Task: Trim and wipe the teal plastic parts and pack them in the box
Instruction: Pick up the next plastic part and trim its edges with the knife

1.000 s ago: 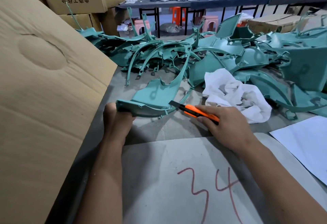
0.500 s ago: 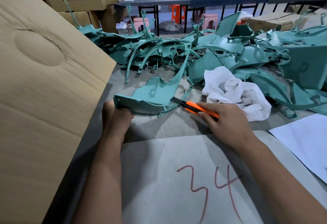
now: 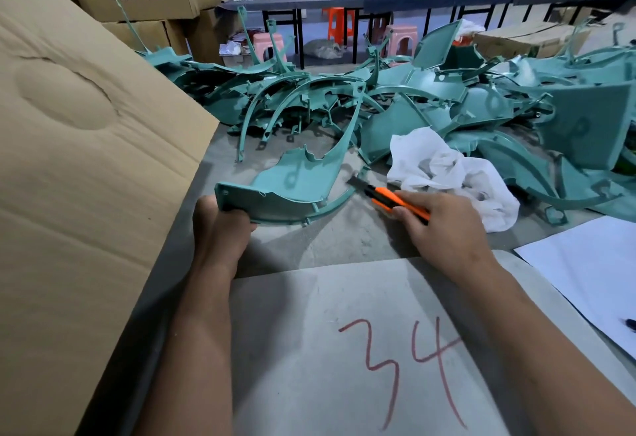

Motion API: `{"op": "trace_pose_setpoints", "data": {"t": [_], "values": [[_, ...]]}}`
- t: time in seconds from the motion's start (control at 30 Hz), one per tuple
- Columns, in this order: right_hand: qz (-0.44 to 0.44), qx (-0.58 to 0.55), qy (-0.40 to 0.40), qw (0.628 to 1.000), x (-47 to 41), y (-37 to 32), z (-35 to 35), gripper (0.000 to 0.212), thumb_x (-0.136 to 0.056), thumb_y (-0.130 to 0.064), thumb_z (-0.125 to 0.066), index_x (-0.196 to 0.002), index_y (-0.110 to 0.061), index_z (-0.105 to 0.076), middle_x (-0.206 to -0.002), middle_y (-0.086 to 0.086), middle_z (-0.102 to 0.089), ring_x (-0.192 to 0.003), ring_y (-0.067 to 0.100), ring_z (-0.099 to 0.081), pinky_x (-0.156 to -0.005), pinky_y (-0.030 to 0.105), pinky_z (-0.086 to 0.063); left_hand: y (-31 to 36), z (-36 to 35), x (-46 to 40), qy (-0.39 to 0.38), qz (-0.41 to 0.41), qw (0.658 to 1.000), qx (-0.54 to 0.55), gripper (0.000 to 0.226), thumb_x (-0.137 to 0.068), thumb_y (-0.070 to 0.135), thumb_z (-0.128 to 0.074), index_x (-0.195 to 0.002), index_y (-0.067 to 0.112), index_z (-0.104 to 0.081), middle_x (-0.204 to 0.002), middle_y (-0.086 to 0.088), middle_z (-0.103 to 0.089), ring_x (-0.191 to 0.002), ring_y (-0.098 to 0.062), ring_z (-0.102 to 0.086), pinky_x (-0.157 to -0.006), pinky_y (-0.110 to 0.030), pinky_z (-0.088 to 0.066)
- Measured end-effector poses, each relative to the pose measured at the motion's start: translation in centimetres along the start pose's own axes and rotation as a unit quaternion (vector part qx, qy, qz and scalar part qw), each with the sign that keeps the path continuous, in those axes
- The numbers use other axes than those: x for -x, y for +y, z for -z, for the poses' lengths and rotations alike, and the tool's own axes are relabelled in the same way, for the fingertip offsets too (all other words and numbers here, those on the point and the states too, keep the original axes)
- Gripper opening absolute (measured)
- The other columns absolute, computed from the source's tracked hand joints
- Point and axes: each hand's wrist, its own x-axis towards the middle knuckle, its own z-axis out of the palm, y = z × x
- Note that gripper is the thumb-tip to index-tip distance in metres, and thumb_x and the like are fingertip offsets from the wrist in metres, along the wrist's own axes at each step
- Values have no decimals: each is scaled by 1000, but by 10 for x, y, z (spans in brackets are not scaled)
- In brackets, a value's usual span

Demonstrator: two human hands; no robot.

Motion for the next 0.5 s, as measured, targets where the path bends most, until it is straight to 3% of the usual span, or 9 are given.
{"op": "trace_pose_setpoints", "data": {"t": [0.13,0.27,0.33,0.5], "values": [[-83,66,48,993,-3,12,2,33,-97,-37,-67,-130,-34,-72,-106,5,-78,-97,32,-67,-74,42,-56,1,2,-1,33,0,999,-4,32,-53,14,-37,-80,16,-54,-89,2,-68,-91,-33,-72,-60,-30,-51],[-78,13,178,981,-2,16,8,35,-97,-30,-69,-132,-27,-71,-109,4,-78,-98,32,-69,-74,39,-54,0,4,-3,62,2,998,24,40,-54,12,-33,-86,17,-56,-95,-3,-66,-95,-36,-71,-46,-19,-53],[-38,-14,165,985,0,13,7,35,-96,-30,-71,-131,-27,-71,-111,1,-78,-97,28,-70,-77,40,-56,1,4,-2,62,-10,998,20,33,-54,10,-33,-78,14,-55,-86,8,-63,-90,-34,-71,-46,-17,-53],[43,16,88,995,-1,-2,-7,36,-96,-36,-71,-132,-35,-70,-102,3,-78,-95,33,-67,-75,41,-53,0,5,-4,50,-38,998,-8,33,-56,9,-35,-73,18,-62,-73,13,-67,-82,-28,-72,-66,-37,-62]]}}
